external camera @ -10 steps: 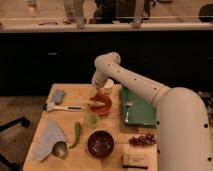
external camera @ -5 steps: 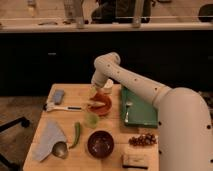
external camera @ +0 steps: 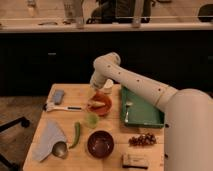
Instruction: Place apple in plastic cup
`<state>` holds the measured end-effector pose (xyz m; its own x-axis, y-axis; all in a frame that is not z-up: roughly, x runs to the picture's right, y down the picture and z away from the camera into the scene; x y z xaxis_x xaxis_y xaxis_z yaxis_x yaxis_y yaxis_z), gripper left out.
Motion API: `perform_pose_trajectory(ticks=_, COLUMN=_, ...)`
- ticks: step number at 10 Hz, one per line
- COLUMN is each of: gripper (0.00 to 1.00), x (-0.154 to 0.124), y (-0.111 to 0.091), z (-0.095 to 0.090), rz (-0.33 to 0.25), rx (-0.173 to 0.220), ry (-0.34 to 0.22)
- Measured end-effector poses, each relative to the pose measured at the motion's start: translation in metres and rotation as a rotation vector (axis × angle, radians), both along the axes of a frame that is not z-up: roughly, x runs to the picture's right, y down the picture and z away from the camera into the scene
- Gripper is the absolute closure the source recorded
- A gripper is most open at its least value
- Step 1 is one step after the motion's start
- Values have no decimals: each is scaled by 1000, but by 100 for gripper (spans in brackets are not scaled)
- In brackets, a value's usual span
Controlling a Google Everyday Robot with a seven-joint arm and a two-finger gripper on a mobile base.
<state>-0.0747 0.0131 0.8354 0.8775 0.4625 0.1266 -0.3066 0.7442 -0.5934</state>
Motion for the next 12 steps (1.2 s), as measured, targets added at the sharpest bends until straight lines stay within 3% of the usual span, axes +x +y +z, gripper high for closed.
perform_pose_trajectory(ticks=6, gripper=100, x=-15, y=28, z=-24, rz=-13, rx=-7, ry=-49)
perform_pose_trajectory(ticks=12, gripper=100, x=-16, y=28, z=-25, rz=-11, rx=-7, ry=-53)
